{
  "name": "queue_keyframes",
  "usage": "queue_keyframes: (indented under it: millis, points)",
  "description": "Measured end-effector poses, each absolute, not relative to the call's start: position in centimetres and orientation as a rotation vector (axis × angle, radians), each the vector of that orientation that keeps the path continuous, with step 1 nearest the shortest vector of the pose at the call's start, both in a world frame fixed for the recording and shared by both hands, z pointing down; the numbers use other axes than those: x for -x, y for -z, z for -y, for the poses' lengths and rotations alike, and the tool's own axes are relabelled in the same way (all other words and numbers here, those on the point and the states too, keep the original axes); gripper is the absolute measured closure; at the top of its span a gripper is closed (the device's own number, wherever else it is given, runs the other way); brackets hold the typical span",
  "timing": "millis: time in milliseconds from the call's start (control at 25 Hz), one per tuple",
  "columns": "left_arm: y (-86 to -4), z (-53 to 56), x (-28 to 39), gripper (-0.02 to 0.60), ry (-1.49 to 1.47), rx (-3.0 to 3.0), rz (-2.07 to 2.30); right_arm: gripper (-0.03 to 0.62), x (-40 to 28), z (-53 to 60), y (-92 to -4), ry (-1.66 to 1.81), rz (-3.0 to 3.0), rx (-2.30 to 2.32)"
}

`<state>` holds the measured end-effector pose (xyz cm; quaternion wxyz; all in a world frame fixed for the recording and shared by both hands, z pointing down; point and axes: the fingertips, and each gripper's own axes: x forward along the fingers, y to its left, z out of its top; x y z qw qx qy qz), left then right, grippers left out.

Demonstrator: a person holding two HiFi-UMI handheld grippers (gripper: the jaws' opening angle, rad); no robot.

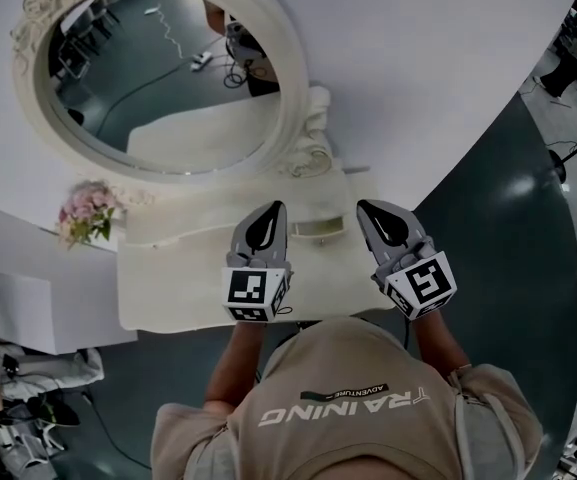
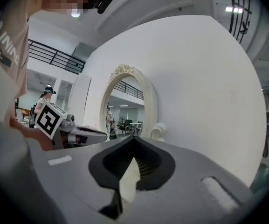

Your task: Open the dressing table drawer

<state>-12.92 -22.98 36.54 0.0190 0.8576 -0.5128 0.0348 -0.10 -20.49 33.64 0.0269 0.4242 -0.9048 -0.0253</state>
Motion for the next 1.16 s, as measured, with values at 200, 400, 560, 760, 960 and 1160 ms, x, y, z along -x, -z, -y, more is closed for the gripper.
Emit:
queue_keyframes:
  millis: [200, 400, 560, 760, 960, 1160]
  points:
    - [-37.1, 22.5, 13.5, 0.563, -0.090, -2.628, 1.590, 0.592, 0.1, 20.1, -34.2, 0.069, 2.772, -1.302]
    - [-37.0, 22.1, 13.8, 0.563, -0.042, -2.606, 1.558, 0.592, 0.4, 20.1, -34.8, 0.038, 2.775, -1.294]
    - [-37.3, 22.1, 13.8, 0.563, -0.051, -2.607, 1.555, 0.592, 0.6, 20.1, -35.1, 0.036, 2.776, -1.289]
    - [-37.0, 21.9, 13.5, 0.563, 0.013, -2.592, 1.494, 0.592, 0.4, 20.0, -35.4, 0.018, 2.769, -1.297]
    - [-36.6, 22.1, 13.1, 0.563, 0.008, -2.610, 1.478, 0.592, 0.7, 20.1, -35.5, 0.012, 2.770, -1.290]
    - [-37.0, 22.7, 13.3, 0.563, -0.013, -2.612, 1.477, 0.592, 1.0, 20.8, -35.5, 0.011, 2.778, -1.293]
